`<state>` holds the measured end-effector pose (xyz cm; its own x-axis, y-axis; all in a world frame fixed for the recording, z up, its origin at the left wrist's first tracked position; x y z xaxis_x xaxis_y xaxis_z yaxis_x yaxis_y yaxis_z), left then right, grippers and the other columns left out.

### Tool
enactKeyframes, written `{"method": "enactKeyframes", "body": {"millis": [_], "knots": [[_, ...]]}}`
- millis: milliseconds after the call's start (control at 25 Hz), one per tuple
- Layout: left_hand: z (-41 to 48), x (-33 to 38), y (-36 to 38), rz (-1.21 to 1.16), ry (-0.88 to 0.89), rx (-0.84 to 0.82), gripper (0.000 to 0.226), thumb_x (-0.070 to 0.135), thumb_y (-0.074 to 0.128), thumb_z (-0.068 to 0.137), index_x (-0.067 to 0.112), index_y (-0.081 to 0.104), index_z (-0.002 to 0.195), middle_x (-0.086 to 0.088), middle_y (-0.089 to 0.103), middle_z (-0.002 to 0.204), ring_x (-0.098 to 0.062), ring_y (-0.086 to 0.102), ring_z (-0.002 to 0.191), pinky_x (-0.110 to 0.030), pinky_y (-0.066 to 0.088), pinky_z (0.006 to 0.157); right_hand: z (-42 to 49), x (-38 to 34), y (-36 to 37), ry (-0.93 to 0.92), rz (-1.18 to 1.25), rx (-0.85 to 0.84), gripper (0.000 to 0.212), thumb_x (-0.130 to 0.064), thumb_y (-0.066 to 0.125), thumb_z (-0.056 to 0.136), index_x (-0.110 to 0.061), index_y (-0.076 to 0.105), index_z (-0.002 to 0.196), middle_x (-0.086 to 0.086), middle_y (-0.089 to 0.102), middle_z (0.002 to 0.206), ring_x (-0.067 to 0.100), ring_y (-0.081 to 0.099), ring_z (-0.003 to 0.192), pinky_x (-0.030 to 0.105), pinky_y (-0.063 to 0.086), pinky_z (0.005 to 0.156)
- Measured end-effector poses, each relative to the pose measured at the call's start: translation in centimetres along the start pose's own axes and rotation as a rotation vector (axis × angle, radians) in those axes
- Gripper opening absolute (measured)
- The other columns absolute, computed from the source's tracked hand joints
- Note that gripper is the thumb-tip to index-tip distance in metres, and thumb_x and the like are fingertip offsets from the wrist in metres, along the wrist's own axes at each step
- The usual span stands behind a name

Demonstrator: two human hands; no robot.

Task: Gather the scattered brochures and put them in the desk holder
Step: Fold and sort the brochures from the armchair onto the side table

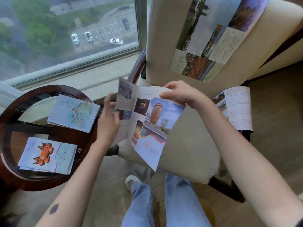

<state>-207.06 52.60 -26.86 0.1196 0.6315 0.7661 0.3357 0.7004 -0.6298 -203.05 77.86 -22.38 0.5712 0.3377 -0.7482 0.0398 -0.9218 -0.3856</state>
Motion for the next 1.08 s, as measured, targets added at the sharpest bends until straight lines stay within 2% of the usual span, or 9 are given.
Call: {"method": "enactKeyframes", "body": {"millis": [120, 240, 360, 480, 560, 680, 840, 960, 1080], "knots": [[-0.8, 0.9, 2.0, 0.044, 0.105, -0.081, 0.052, -0.001, 0.043, 0.087, 0.032, 0.047, 0.127, 0.003, 0.058, 0.121, -0.009, 0.056, 0.1, -0.034, 0.048, 0.086, 0.1, -1.2, 1.6, -0.052, 0.055, -0.083, 0.017, -0.02, 0.067, 0.083, -0.012, 0.064, 0.098, 0.002, 0.062, 0.091, 0.012, 0.056, 0.081, 0.023, 0.044, 0.071], [-0.9, 0.7, 2.6, -0.186, -0.086, -0.102, 0.033, 0.017, 0.043, 0.095, 0.032, 0.055, 0.122, 0.003, 0.064, 0.098, -0.004, 0.057, 0.088, -0.035, 0.049, 0.081, -0.3, -1.5, 2.0, -0.131, 0.121, -0.216, 0.009, -0.015, 0.065, 0.084, -0.019, 0.062, 0.092, -0.006, 0.063, 0.089, 0.005, 0.058, 0.08, 0.012, 0.046, 0.069], [-1.3, 0.6, 2.3, -0.382, -0.123, -0.174, 0.018, 0.031, 0.049, 0.094, 0.039, 0.058, 0.108, 0.013, 0.064, 0.108, 0.007, 0.06, 0.095, -0.012, 0.048, 0.077, -0.1, -0.9, 1.9, -0.173, 0.061, -0.154, 0.014, -0.011, 0.066, 0.084, -0.012, 0.063, 0.097, 0.0, 0.062, 0.091, 0.008, 0.056, 0.082, 0.015, 0.044, 0.072], [-2.0, 0.9, 1.8, -0.344, -0.061, -0.234, 0.028, 0.028, 0.065, 0.085, 0.041, 0.056, 0.108, 0.024, 0.058, 0.106, 0.022, 0.055, 0.091, -0.002, 0.045, 0.071, 0.2, -0.3, 2.3, -0.214, 0.005, -0.063, 0.015, -0.012, 0.069, 0.082, -0.013, 0.062, 0.095, -0.001, 0.059, 0.086, 0.009, 0.052, 0.081, 0.016, 0.042, 0.073], [-2.4, 1.0, 1.7, -0.311, 0.006, -0.208, 0.036, 0.016, 0.067, 0.083, 0.034, 0.055, 0.112, 0.023, 0.058, 0.105, 0.014, 0.058, 0.091, -0.007, 0.048, 0.074, 0.4, 0.0, 2.8, -0.243, -0.022, -0.013, 0.015, -0.013, 0.07, 0.081, -0.014, 0.063, 0.094, 0.001, 0.06, 0.089, 0.012, 0.052, 0.084, 0.023, 0.042, 0.078], [-2.8, 0.7, 1.9, -0.319, -0.003, -0.158, 0.04, 0.008, 0.061, 0.087, 0.031, 0.051, 0.118, 0.004, 0.065, 0.109, -0.012, 0.064, 0.098, -0.035, 0.053, 0.089, 0.6, 0.1, 3.5, -0.302, -0.129, 0.121, 0.025, -0.016, 0.072, 0.078, -0.014, 0.063, 0.102, 0.005, 0.063, 0.103, 0.014, 0.055, 0.096, 0.025, 0.039, 0.085], [-3.3, 0.1, 2.0, -0.379, -0.038, -0.1, 0.05, -0.002, 0.057, 0.086, 0.033, 0.05, 0.121, 0.008, 0.067, 0.101, -0.009, 0.065, 0.097, -0.03, 0.053, 0.088, 0.6, -0.5, 3.9, -0.384, -0.238, 0.146, 0.047, -0.021, 0.074, 0.077, -0.019, 0.056, 0.12, 0.001, 0.056, 0.122, 0.017, 0.049, 0.118, 0.031, 0.035, 0.103], [-3.6, -0.6, 2.2, -0.319, -0.046, -0.02, 0.034, -0.003, 0.058, 0.086, 0.023, 0.061, 0.107, 0.007, 0.066, 0.099, -0.011, 0.064, 0.097, -0.026, 0.052, 0.09, 0.6, -0.7, 4.4, -0.388, -0.164, 0.073, 0.023, -0.01, 0.07, 0.078, -0.015, 0.067, 0.1, -0.004, 0.064, 0.098, 0.01, 0.057, 0.096, 0.008, 0.038, 0.085], [-4.1, -0.8, 2.4, -0.233, -0.043, -0.013, 0.03, -0.001, 0.058, 0.085, 0.019, 0.062, 0.106, 0.013, 0.064, 0.097, -0.006, 0.061, 0.097, -0.014, 0.048, 0.086, 0.4, -0.6, 5.3, -0.428, -0.117, 0.125, 0.011, -0.002, 0.066, 0.076, -0.011, 0.07, 0.079, -0.003, 0.065, 0.076, 0.009, 0.059, 0.075, 0.016, 0.046, 0.074]]}}
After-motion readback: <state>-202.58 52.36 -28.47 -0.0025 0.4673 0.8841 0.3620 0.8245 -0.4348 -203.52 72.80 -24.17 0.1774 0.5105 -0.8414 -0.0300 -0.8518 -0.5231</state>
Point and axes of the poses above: each hand's wrist, its own z-axis towards the middle knuckle, its own y-axis out of the palm, x = y × z, the point moved 3 cm from there along z, towards the middle knuckle
